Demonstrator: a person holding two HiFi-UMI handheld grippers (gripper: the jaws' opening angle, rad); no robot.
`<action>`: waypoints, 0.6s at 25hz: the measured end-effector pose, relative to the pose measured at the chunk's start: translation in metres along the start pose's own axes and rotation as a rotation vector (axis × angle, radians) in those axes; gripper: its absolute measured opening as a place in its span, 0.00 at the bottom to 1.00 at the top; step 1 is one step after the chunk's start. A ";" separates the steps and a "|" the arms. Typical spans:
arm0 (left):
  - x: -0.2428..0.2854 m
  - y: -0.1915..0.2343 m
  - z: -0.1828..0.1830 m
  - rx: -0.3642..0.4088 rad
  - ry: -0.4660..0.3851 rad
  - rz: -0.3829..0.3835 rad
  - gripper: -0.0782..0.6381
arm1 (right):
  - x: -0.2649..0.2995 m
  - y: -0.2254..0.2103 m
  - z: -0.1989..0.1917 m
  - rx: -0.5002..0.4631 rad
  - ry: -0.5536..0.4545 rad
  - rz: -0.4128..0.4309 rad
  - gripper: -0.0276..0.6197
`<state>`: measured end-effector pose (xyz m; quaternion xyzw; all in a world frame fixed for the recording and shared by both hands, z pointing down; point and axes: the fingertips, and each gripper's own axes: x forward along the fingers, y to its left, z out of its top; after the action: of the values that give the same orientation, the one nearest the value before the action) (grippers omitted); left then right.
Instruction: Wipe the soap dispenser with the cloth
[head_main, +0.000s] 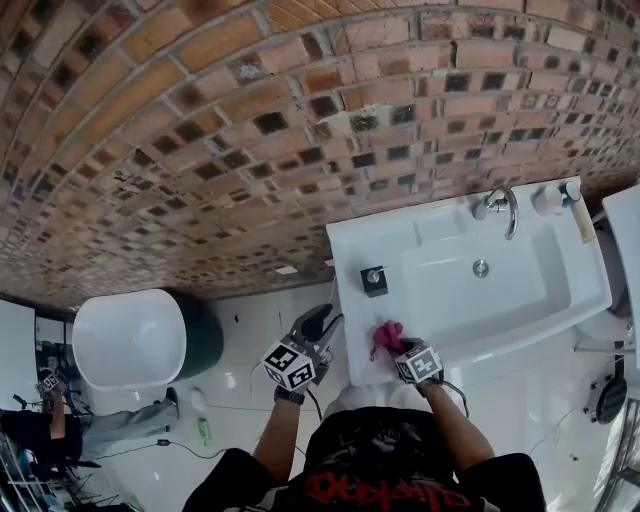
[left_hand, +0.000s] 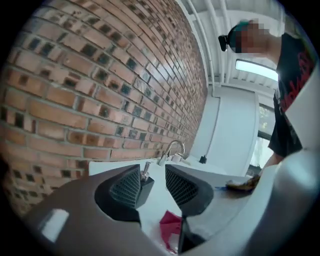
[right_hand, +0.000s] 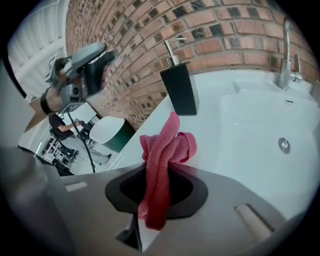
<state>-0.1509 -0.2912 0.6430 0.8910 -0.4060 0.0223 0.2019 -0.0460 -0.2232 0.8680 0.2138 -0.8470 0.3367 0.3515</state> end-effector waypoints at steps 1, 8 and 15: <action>-0.015 -0.011 -0.006 -0.025 -0.004 0.024 0.31 | 0.002 0.001 -0.004 0.001 0.009 0.007 0.15; -0.066 -0.062 -0.044 -0.050 0.007 0.147 0.31 | -0.005 -0.011 -0.006 -0.006 0.000 -0.029 0.41; -0.108 -0.105 -0.036 0.058 -0.022 0.183 0.31 | -0.075 0.021 0.020 -0.008 -0.277 -0.028 0.42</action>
<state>-0.1416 -0.1386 0.6179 0.8558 -0.4872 0.0427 0.1686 -0.0180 -0.2139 0.7937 0.2687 -0.8857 0.2957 0.2365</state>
